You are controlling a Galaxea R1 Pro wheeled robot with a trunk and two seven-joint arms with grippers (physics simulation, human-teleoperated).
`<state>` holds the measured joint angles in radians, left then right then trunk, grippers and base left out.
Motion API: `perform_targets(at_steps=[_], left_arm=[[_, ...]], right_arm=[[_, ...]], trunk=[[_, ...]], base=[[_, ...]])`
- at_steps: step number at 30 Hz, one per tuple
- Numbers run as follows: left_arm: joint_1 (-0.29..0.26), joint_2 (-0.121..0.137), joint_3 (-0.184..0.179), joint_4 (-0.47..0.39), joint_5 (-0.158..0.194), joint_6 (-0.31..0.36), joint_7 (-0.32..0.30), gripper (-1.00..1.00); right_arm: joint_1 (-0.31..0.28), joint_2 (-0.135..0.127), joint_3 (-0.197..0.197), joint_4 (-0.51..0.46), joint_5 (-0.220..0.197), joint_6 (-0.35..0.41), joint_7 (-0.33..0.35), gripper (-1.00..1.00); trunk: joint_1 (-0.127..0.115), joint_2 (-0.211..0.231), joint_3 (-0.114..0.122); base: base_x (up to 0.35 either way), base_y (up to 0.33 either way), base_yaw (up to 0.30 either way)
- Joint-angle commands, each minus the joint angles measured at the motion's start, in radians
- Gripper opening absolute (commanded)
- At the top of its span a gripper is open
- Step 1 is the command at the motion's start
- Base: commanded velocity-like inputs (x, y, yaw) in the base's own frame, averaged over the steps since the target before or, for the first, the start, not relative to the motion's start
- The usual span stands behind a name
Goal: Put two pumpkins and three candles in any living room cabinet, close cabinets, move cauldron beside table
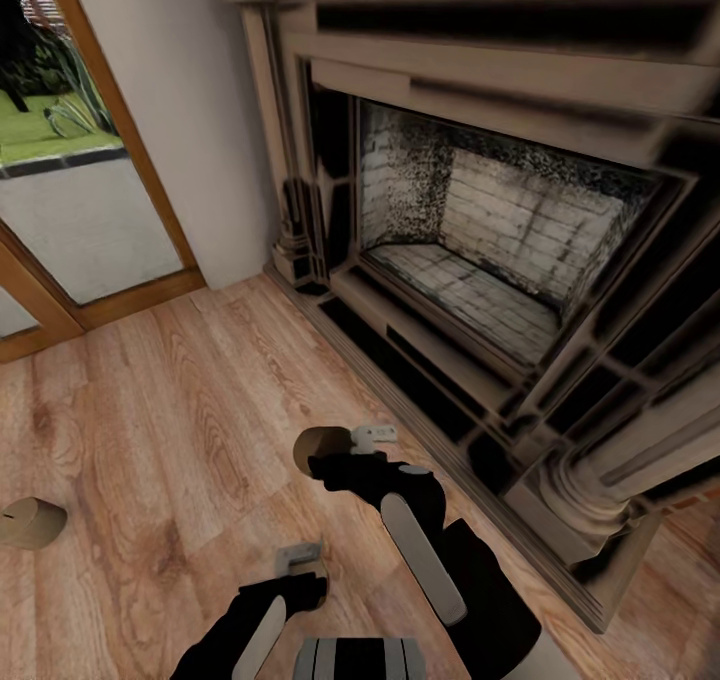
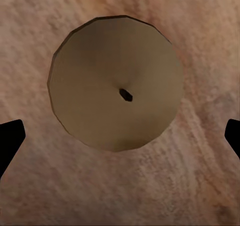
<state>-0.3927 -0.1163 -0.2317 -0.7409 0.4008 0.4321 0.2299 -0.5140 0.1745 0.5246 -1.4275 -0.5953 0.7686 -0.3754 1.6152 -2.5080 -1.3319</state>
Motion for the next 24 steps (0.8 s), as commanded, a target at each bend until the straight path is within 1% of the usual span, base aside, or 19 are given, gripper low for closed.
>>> perform_targets(at_steps=[1, 4, 5, 7, 16, 20, 24], left_arm=[[0.0, -0.001, 0.0, 0.0, 0.0, -0.002, 0.0, 1.0], [0.0, -0.001, -0.001, 0.0, 0.0, -0.005, 0.0, 1.0], [0.0, -0.002, -0.001, 0.0, 0.0, -0.005, 0.0, 1.0], [0.0, -0.001, -0.001, 0.0, 0.0, -0.006, 0.0, 1.0], [0.0, -0.001, -0.002, 0.001, -0.005, -0.016, 0.0, 1.0], [0.0, -0.001, -0.003, 0.001, -0.008, -0.021, -0.001, 1.0], [0.0, 0.0, -0.003, 0.001, -0.008, -0.022, -0.001, 1.0]], right_arm=[[0.001, 0.0, 0.015, -0.019, 0.003, 0.002, 0.0, -1.0], [0.002, 0.0, 0.062, -0.068, 0.002, 0.002, 0.0, -1.0], [0.003, 0.0, 0.066, -0.072, 0.002, 0.001, 0.0, -1.0], [0.005, 0.0, 0.077, -0.081, 0.001, 0.0, 0.0, -1.0], [0.008, 0.0, 0.084, -0.088, 0.0, -0.002, 0.0, -1.0], [0.008, 0.0, 0.084, -0.087, 0.0, -0.003, -0.002, -1.0], [0.008, 0.0, 0.084, -0.087, 0.0, -0.003, -0.002, -1.0]], trunk=[[0.0, 0.0, 0.0], [0.0, 0.0, 0.0], [0.0, 0.0, 0.0], [0.001, 0.0, -0.008], [0.005, -0.003, -0.043], [0.005, -0.003, -0.043], [0.007, -0.003, -0.058]], base=[[0.0, 0.0, 0.0], [0.0, 0.0, 0.0], [0.0, 0.0, 0.0], [0.0, 0.0, 0.0], [0.0, 0.0, 0.0], [0.0, 0.0, 0.0], [0.0, 0.0, 0.0]])
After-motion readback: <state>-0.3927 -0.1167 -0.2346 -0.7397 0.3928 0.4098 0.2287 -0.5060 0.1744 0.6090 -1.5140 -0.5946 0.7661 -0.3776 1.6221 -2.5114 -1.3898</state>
